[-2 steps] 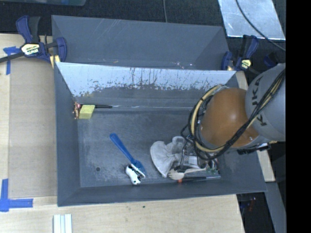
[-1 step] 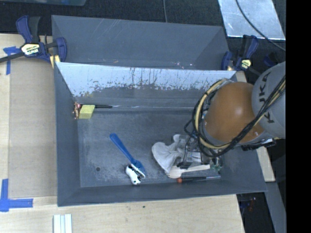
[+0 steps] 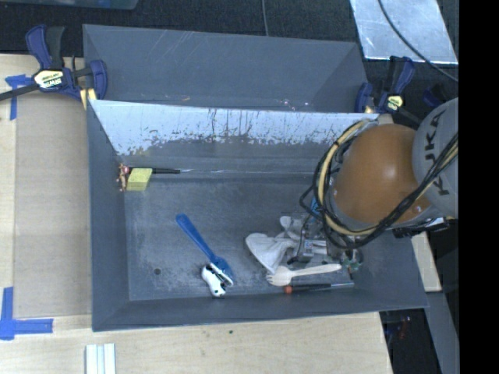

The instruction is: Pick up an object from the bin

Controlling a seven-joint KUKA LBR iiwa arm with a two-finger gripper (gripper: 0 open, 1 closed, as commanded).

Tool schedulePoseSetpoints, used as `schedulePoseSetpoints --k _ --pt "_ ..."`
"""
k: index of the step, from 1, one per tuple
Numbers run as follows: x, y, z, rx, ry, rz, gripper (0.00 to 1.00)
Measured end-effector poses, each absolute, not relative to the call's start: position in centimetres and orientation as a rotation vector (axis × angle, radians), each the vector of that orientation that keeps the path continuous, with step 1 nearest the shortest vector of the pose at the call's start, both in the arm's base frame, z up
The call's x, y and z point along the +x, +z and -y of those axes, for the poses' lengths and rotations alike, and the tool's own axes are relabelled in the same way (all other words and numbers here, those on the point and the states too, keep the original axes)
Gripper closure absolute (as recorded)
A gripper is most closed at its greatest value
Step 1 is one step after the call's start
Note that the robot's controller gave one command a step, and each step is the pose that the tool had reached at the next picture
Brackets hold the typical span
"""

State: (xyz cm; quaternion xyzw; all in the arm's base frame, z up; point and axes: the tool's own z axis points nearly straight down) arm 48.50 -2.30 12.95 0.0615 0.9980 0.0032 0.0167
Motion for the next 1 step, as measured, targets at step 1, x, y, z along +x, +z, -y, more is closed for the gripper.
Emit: schedulePoseSetpoints --k 1 --pt "48.51 15.07 2.31 0.191 0.010 -3.102 1.00"
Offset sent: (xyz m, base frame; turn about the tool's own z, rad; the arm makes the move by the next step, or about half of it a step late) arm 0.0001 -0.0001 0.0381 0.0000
